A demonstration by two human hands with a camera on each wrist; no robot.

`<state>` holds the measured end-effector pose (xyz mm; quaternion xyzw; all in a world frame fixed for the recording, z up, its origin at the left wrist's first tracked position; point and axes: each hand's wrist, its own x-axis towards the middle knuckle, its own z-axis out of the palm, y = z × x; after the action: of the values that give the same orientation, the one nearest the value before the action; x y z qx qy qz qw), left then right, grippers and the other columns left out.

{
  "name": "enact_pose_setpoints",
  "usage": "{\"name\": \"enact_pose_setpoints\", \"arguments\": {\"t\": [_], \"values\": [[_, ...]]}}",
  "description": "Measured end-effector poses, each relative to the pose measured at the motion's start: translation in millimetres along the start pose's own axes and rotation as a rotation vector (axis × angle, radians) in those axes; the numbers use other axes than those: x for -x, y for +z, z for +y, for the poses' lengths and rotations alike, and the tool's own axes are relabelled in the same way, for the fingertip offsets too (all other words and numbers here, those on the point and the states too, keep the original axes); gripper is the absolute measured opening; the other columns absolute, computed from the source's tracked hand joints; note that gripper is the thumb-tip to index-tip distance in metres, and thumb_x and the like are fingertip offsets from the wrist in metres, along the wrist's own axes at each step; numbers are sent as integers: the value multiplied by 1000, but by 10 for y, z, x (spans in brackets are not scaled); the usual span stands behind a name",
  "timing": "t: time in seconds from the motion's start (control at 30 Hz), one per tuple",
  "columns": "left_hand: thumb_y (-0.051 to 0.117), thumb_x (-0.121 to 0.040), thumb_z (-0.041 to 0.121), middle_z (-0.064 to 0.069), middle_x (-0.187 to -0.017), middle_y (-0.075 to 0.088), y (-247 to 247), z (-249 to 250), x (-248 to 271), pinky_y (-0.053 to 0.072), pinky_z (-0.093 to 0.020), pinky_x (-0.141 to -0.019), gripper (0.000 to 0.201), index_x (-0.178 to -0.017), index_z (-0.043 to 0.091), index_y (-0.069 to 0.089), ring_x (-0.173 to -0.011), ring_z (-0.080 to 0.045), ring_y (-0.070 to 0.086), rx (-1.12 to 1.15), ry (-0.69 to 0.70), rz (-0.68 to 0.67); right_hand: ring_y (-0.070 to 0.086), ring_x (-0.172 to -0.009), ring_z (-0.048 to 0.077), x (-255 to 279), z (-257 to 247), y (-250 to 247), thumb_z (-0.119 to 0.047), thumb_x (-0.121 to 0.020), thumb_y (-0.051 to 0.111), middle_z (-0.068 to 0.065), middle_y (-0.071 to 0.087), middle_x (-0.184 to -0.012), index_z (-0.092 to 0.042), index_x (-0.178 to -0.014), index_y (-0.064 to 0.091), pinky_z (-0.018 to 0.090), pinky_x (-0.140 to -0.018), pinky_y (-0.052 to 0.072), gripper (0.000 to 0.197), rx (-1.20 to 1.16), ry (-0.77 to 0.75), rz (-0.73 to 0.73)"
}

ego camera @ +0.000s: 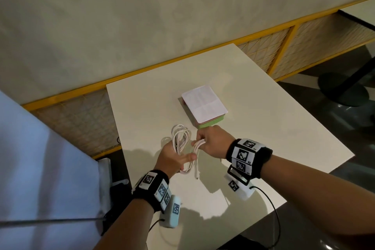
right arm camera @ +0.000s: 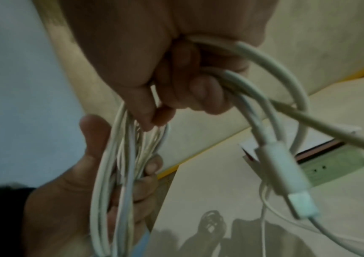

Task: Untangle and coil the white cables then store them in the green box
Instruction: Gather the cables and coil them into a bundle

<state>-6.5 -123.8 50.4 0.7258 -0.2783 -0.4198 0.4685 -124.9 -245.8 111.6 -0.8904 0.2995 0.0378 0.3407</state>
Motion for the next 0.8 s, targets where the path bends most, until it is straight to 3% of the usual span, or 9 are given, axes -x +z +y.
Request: {"name": "enact_pose_setpoints", "arguments": {"t": [0.07, 0.17, 0.27, 0.33, 0.43, 0.53, 0.67, 0.8], "values": [[80, -43, 52, -2, -58, 54, 15, -13, 3, 40, -23, -40, 57, -85, 20, 59, -39, -12, 49, 4, 31, -27, 50, -62, 22, -10, -31, 22, -26, -82, 64, 4, 55, -70, -18, -83, 47, 33, -58, 40, 19, -119, 63, 28], [77, -44, 56, 8, -71, 63, 25, -27, 17, 45, -20, -58, 56, -92, 30, 62, -59, -6, 59, -36, 91, -34, 54, -63, 22, 17, -103, 18, -21, -79, 65, 8, 58, -76, -19, -106, 41, 34, -62, 44, 36, -222, 130, -1], [83, -51, 42, 6, -84, 69, 57, -40, 47, 48, -15, -67, 48, -93, 34, 61, -75, -8, 63, -39, 85, -61, 58, -94, 25, 37, -147, 11, -21, -77, 68, 8, 58, -102, -21, -136, 28, 33, -84, 46, 72, -200, 104, -18], [86, -62, 32, 5, -89, 71, 105, -37, 94, 50, -15, -73, 40, -94, 36, 61, -82, -9, 66, -44, 79, -88, 52, -114, 24, 28, -137, 15, -18, -77, 68, 11, 52, -124, -21, -144, 21, 28, -91, 41, 82, -180, 91, -12], [82, -68, 33, 7, -85, 73, 165, -50, 138, 51, -19, -73, 29, -92, 34, 66, -77, -7, 67, -36, 63, -82, 52, -119, 22, 2, -115, 8, -15, -82, 63, 10, 54, -131, -17, -141, 33, 19, -90, 35, 67, -167, 63, -72], [75, -71, 26, 1, -68, 64, 198, -18, 190, 48, -21, -62, 14, -80, 19, 67, -58, -9, 56, -9, 44, -73, 59, -108, 22, -27, -90, -1, -13, -81, 62, 8, 64, -118, -14, -123, 54, 24, -89, 43, 43, -162, 19, -81], [67, -71, 21, -9, -65, 51, 217, -2, 163, 41, -25, -57, 27, -79, -4, 60, -61, -16, 47, -17, -11, -83, 60, -91, 23, -75, -108, 58, -4, -78, 55, 7, 65, -97, -10, -103, 61, 27, -77, 44, 26, -193, 27, -12], [61, -64, 22, -11, -68, 43, 196, 34, 81, 34, -30, -62, 19, -76, 9, 55, -64, -16, 41, -36, -28, -84, 56, -81, 17, -99, -186, 100, 5, -75, 48, 2, 62, -88, -13, -93, 60, 20, -68, 43, 29, -312, 26, 59]]}}
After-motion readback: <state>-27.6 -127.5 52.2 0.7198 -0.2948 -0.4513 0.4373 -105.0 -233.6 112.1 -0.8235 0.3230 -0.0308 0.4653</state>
